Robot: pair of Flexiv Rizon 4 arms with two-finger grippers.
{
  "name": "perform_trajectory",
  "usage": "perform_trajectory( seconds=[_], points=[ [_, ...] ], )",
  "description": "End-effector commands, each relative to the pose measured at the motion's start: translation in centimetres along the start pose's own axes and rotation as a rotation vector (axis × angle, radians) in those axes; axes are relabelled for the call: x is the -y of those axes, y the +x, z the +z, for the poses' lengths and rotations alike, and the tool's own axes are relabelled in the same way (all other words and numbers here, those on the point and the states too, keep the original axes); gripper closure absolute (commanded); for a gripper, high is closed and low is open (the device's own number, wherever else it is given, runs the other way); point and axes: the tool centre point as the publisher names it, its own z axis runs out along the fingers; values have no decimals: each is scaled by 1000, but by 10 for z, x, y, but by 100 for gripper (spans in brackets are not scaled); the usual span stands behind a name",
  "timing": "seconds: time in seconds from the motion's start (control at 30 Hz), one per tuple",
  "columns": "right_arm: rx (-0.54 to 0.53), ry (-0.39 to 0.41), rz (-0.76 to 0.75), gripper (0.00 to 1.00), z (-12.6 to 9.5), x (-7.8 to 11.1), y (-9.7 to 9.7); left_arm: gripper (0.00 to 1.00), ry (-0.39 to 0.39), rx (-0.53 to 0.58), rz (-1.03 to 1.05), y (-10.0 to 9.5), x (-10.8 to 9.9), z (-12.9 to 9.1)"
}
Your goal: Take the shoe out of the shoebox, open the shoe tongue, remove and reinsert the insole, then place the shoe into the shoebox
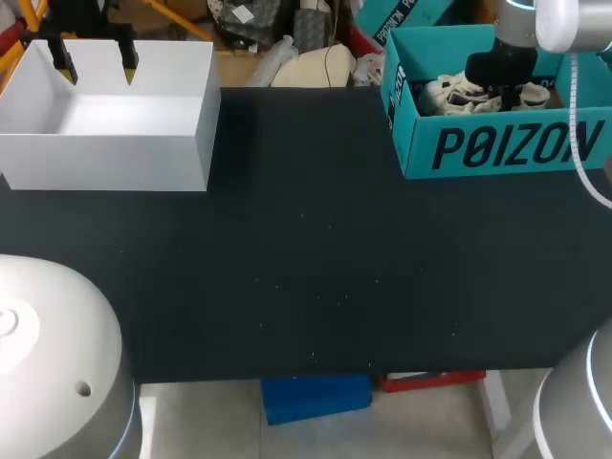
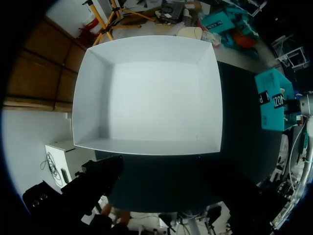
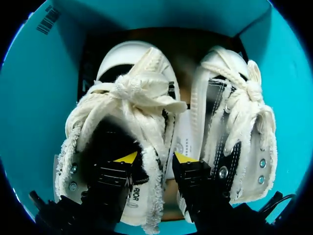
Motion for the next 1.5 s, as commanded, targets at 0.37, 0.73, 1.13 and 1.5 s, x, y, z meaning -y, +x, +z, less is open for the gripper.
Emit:
perform_trajectory(
  seconds=[0.37, 0.73, 1.13, 1.5],
  points=[
    [-17, 13, -15, 100, 6, -2, -5, 0, -1, 2, -2, 1, -1, -1],
    [26, 58, -6, 100, -39, 11, -10, 0, -1, 2, -2, 1, -1, -1],
    [116, 129, -55, 100, -149, 32, -3, 0, -1, 2, -2, 1, -1, -1],
    [228, 219, -29, 100, -245, 1, 24, 0, -1, 2, -2, 1, -1, -1]
  ],
)
